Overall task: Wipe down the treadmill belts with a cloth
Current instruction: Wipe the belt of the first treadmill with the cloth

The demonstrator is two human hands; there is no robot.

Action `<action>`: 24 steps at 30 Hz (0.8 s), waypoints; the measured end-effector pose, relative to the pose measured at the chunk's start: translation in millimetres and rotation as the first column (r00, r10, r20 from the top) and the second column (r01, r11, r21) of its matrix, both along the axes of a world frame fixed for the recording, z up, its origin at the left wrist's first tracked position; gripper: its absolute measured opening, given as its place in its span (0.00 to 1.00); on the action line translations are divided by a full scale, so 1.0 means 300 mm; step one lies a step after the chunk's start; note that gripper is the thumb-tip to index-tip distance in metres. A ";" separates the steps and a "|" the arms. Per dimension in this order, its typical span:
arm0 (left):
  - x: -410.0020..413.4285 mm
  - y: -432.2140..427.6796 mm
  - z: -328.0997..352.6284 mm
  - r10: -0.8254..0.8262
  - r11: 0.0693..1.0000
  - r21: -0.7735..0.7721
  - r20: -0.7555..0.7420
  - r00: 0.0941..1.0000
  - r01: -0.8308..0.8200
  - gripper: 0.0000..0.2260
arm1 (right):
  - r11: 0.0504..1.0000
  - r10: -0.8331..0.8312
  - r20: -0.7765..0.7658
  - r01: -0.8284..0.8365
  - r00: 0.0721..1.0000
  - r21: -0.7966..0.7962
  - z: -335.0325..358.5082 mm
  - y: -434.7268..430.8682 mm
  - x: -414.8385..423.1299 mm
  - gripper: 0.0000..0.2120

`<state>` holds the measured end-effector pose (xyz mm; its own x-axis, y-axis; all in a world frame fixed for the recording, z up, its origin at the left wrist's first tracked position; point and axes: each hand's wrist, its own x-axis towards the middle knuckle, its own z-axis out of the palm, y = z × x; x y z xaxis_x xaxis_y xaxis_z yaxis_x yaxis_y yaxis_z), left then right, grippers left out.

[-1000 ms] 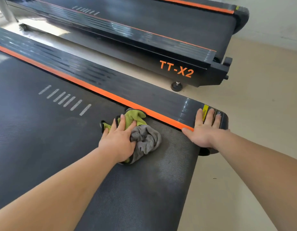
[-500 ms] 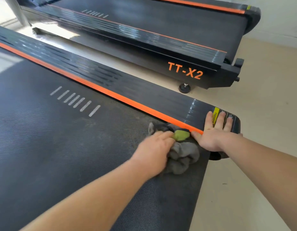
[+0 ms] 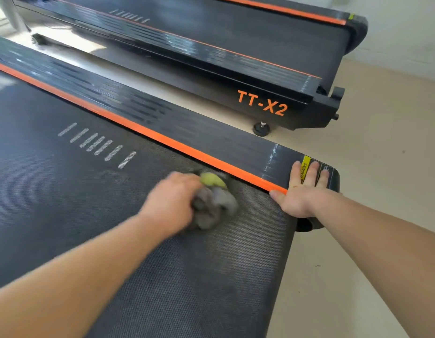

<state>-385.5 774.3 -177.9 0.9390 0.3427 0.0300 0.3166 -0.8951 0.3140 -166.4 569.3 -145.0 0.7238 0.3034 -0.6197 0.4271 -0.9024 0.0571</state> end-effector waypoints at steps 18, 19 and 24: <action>-0.027 -0.042 -0.014 0.555 0.831 -0.083 0.063 0.829 -0.550 0.10 | 0.986 -0.024 0.087 0.009 0.996 0.165 -0.027 -0.043 -0.027 0.47; -0.011 -0.117 -0.028 0.497 0.867 -0.100 0.098 0.862 -0.489 0.11 | 0.986 -0.026 0.086 0.011 0.996 0.164 -0.029 -0.042 -0.025 0.47; -0.063 -0.290 -0.033 -0.244 0.962 -0.096 0.106 0.964 0.254 0.20 | 0.988 -0.016 0.075 0.004 0.997 0.156 -0.022 -0.041 -0.024 0.46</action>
<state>-404.4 687.4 -187.8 0.9899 0.1040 0.0963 0.0529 -0.9013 0.4300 -173.5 557.0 -151.7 0.7704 0.3842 -0.5088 0.4179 -0.9070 -0.0522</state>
